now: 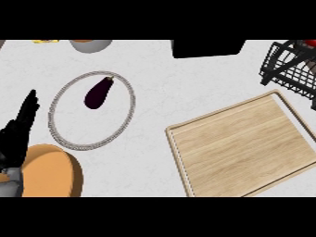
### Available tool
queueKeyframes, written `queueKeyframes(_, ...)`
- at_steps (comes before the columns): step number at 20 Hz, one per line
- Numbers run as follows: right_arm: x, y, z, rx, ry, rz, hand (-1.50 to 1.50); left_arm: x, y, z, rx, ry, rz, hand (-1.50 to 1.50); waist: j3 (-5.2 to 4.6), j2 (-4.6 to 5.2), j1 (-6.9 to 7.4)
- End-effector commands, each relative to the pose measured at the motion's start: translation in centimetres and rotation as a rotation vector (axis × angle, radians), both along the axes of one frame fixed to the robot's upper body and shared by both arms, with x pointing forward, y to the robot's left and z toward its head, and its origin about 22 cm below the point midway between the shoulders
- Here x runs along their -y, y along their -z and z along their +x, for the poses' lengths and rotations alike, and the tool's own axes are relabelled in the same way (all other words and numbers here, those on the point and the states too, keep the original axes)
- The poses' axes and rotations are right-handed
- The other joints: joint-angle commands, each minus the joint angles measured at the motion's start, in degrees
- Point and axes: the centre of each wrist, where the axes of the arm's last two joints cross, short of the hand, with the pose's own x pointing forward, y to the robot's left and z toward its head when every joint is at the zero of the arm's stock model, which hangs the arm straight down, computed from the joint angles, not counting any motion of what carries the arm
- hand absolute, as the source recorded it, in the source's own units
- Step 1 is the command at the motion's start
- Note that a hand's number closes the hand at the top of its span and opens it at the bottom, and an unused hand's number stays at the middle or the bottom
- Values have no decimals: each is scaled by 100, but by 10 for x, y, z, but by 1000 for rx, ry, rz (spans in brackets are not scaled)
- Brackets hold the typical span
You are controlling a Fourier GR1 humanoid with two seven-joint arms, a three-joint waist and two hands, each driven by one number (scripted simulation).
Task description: Pick the tomato from the tray and place it in the tiered basket
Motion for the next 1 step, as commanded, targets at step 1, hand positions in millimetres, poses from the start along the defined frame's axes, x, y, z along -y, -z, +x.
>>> queueKeyframes(1, 7, 6, -24, 73, -43, 20, -150, -4, -4, 5, -5, -20, 3, 0, 5, -4, -148)
